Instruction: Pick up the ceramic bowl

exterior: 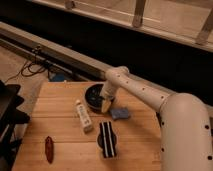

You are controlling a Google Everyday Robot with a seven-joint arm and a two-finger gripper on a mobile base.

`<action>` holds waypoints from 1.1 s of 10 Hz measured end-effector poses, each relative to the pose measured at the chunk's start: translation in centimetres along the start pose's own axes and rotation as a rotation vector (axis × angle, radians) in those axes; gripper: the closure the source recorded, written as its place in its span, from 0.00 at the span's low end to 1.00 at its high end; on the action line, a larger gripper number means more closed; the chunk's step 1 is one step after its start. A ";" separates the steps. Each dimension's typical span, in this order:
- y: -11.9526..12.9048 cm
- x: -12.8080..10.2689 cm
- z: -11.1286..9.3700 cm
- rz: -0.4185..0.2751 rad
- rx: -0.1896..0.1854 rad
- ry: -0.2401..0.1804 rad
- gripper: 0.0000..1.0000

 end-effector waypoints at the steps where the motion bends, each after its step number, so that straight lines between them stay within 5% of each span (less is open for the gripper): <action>1: 0.1 0.5 -0.4 0.000 0.003 0.002 0.58; 5: -0.4 -0.2 -1.4 -0.010 0.016 0.008 0.96; 11: -1.2 -1.6 -6.4 -0.035 0.052 0.015 0.97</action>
